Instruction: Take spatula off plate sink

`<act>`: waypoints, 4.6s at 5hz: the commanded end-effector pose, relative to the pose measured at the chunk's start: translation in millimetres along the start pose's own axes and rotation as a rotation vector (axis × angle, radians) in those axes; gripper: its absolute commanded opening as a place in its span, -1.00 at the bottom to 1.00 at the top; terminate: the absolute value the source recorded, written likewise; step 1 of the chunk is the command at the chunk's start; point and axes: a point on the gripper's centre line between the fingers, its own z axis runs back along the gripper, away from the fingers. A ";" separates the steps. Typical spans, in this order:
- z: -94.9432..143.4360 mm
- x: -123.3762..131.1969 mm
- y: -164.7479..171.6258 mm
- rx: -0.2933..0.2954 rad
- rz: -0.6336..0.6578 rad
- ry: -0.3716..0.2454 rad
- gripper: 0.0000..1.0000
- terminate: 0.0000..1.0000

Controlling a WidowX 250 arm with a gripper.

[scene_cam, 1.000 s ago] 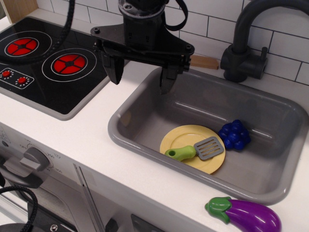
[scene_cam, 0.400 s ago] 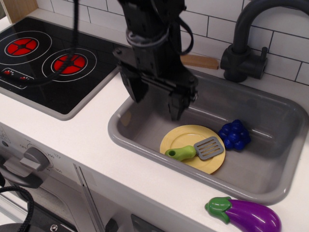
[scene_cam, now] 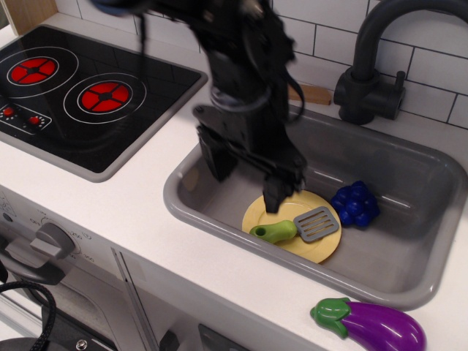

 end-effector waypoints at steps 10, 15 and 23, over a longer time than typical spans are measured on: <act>-62.5 12.1 -18.8 -0.048 -0.025 0.056 -1.00 -1.00; -30.3 30.1 19.5 0.067 0.112 -0.044 -1.00 -1.00; 1.1 28.7 57.7 0.152 0.214 -0.112 1.00 -1.00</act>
